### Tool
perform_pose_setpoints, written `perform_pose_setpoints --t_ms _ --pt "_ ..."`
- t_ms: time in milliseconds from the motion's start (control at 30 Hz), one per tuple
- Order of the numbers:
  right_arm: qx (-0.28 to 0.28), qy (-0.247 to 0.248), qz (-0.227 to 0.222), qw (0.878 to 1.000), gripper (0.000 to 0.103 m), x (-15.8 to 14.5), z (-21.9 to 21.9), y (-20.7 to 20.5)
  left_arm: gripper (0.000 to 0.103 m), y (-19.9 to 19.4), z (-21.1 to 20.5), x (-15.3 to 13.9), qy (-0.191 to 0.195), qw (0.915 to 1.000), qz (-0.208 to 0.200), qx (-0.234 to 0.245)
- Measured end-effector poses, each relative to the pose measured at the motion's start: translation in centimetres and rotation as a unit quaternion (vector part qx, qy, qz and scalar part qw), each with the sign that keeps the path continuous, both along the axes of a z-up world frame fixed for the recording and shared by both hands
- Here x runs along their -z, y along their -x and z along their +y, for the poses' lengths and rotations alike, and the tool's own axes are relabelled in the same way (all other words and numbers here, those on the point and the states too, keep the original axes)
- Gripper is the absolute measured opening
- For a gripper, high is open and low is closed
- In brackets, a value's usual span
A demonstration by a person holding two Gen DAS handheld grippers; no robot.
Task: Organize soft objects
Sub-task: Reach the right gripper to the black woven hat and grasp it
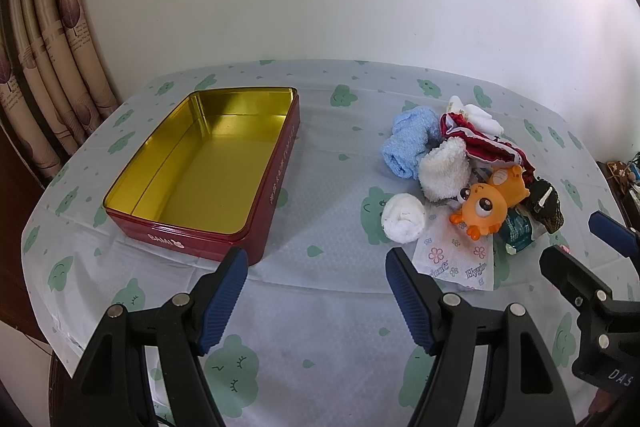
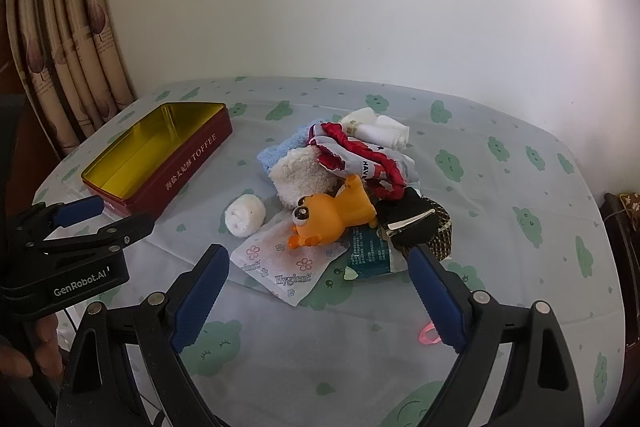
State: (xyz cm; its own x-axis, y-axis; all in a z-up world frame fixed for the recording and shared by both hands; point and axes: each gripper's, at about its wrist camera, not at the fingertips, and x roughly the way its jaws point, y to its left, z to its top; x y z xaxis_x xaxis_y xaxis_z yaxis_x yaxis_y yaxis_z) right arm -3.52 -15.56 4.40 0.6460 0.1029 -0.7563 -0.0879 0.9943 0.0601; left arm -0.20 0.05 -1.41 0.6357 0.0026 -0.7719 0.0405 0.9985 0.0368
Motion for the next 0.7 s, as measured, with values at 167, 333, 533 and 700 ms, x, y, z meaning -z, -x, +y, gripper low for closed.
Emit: perform_pose_setpoints --t_ms 167,333,533,700 --pt "0.007 -0.001 0.004 1.000 0.089 0.3 -0.7 -0.4 0.074 -0.2 0.1 0.1 0.000 1.0000 0.004 -0.001" --pt "0.015 -0.001 0.013 1.000 0.089 1.1 -2.7 -1.2 0.074 -0.5 0.5 0.6 0.001 0.9999 0.012 0.001" --pt "0.019 0.017 0.026 0.999 0.082 2.2 -5.2 -2.9 0.074 -1.1 0.8 1.4 0.000 0.9998 0.022 0.004" --pt "0.012 0.038 0.041 0.998 0.079 3.7 -6.4 -4.8 0.074 -1.8 0.6 2.0 0.001 0.9994 0.031 0.014"
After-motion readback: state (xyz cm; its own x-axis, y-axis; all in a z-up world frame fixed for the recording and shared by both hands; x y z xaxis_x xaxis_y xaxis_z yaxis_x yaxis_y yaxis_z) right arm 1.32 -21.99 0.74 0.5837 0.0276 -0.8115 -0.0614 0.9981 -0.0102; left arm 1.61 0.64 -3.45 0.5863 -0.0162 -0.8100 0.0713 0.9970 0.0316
